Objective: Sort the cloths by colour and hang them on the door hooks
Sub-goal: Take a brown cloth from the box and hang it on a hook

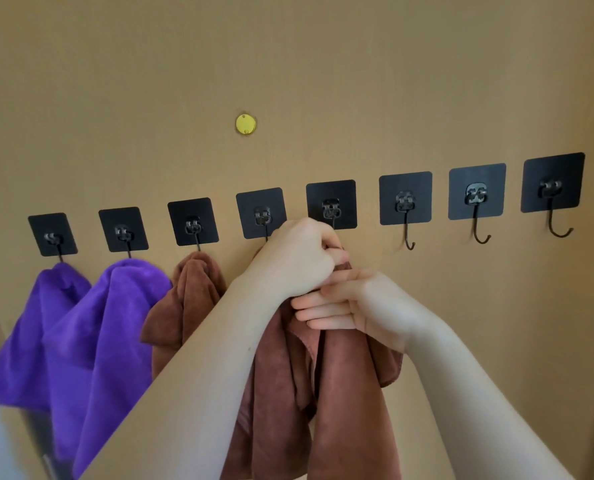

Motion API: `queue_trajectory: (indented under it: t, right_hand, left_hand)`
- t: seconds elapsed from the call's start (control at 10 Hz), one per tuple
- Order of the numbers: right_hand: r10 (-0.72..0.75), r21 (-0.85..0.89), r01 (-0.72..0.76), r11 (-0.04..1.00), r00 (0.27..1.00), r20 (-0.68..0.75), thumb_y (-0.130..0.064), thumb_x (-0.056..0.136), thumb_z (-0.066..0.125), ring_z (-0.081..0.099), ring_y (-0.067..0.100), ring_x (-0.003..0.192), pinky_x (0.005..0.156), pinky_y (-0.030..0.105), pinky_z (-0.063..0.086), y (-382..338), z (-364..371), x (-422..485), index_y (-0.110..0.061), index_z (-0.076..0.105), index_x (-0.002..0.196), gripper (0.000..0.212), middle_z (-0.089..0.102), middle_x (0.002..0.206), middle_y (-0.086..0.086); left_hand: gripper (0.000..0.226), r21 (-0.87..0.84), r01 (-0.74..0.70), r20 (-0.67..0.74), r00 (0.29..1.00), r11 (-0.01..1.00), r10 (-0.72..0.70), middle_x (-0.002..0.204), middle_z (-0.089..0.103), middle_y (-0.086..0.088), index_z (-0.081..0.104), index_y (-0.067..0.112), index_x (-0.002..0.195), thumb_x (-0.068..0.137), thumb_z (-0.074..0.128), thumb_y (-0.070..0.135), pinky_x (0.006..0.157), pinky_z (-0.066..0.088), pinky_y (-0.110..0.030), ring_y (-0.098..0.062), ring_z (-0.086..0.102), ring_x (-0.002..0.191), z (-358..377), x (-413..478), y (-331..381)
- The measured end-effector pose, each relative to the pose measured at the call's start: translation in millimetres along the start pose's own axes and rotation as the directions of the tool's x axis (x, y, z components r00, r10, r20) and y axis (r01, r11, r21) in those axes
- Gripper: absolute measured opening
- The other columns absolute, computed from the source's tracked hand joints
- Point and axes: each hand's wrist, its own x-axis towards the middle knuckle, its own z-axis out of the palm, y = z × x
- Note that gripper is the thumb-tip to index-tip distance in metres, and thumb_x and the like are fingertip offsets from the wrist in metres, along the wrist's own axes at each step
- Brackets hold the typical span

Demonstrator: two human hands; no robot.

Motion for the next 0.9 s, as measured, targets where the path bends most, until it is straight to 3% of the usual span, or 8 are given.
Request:
queue_trajectory:
  t: [0.1, 0.4, 0.7, 0.9]
  right_hand:
    - [0.013, 0.044, -0.015, 0.999, 1.0, 0.028, 0.001, 0.102, 0.046, 0.072, 0.031, 0.11, 0.099, 0.042, 0.057, 7.5, -4.9, 7.3, -0.002, 0.068, 0.124, 0.031, 0.075, 0.116, 0.017]
    - [0.035, 0.148, -0.037, 0.988, 0.999, 0.021, 0.003, 0.102, 0.047, 0.071, 0.031, 0.114, 0.102, 0.039, 0.056, 31.4, -9.8, 10.7, -0.001, 0.065, 0.129, 0.033, 0.073, 0.12, 0.018]
    - [0.09, 0.203, -0.094, 0.975, 0.996, 0.028, 0.002, 0.103, 0.046, 0.07, 0.032, 0.115, 0.104, 0.042, 0.054, 61.8, -14.9, 5.0, 0.0, 0.063, 0.13, 0.031, 0.073, 0.121, 0.018]
    - [0.134, 0.25, -0.137, 0.959, 0.991, 0.031, 0.003, 0.102, 0.045, 0.069, 0.035, 0.116, 0.104, 0.043, 0.054, 88.5, -17.7, -1.0, 0.002, 0.064, 0.128, 0.032, 0.072, 0.122, 0.021]
  left_hand:
    - [0.023, 0.011, -0.015, -0.011, 1.0, 1.0, 0.015, 0.087, 0.07, 0.011, 0.077, 0.026, 0.089, 0.099, 0.062, 0.038, 0.079, 0.051, -0.034, -0.01, 0.062, 0.088, 0.9, 1.1, 0.4]
    - [0.021, -0.014, -0.067, -0.069, 0.995, 0.998, 0.066, 0.097, 0.062, 0.008, 0.08, 0.03, 0.104, 0.1, 0.061, 0.039, 0.083, 0.045, -0.03, -0.013, 0.057, 0.096, 11.7, -5.4, -9.1]
    - [0.022, -0.014, -0.072, -0.124, 0.99, 0.997, 0.069, 0.098, 0.061, 0.007, 0.079, 0.029, 0.106, 0.101, 0.06, 0.037, 0.08, 0.036, -0.024, -0.01, 0.055, 0.093, 18.2, -10.6, -9.4]
    - [0.021, -0.196, -0.014, -0.158, 0.987, 0.98, -0.018, 0.108, 0.062, 0.005, 0.077, 0.026, 0.11, 0.093, 0.072, 0.037, 0.097, 0.048, -0.036, -0.014, 0.061, 0.1, 29.3, -21.3, -9.8]
